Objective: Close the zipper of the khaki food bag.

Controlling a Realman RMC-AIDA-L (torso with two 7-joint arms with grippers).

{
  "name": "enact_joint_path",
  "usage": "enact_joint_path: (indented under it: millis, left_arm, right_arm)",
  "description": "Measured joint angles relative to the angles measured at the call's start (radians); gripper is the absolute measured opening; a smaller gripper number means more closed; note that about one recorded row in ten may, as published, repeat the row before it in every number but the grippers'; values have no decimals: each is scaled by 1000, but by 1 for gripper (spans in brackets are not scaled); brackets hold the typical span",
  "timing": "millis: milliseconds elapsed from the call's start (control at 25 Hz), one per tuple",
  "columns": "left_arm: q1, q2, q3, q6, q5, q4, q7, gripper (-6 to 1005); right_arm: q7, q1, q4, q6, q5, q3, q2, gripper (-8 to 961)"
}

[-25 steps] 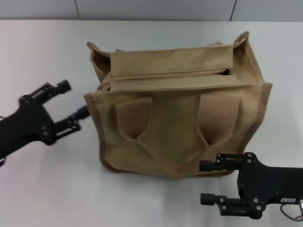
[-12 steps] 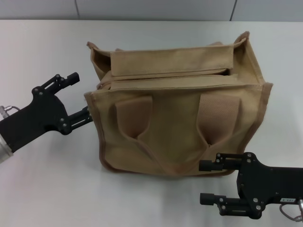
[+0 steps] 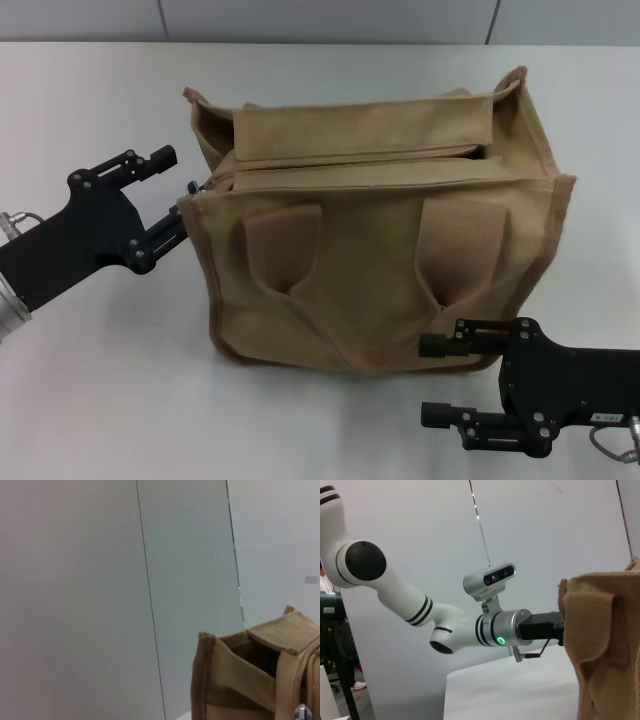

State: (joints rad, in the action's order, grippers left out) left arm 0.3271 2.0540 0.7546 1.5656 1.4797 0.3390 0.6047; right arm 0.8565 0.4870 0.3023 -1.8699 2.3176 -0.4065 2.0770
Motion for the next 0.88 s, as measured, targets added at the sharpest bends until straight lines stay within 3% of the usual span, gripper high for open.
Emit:
enact_joint_path:
  millis: [200, 280, 480, 880]
  left_arm:
    - [6, 3, -4, 4, -1, 1, -1, 597]
    - [8, 8, -16, 5, -1, 2, -2, 391]
    - [10, 10, -37, 14, -10, 1, -2, 167]
    - [8, 0, -60, 54, -12, 2, 6, -2]
  right_arm:
    - [2, 3, 3, 0, -1, 1, 0, 638]
    - [2, 3, 4, 0, -1, 2, 0, 638]
    - [3, 3, 4, 0, -1, 5, 0, 638]
    - [3, 2, 3, 0, -1, 9, 0, 638]
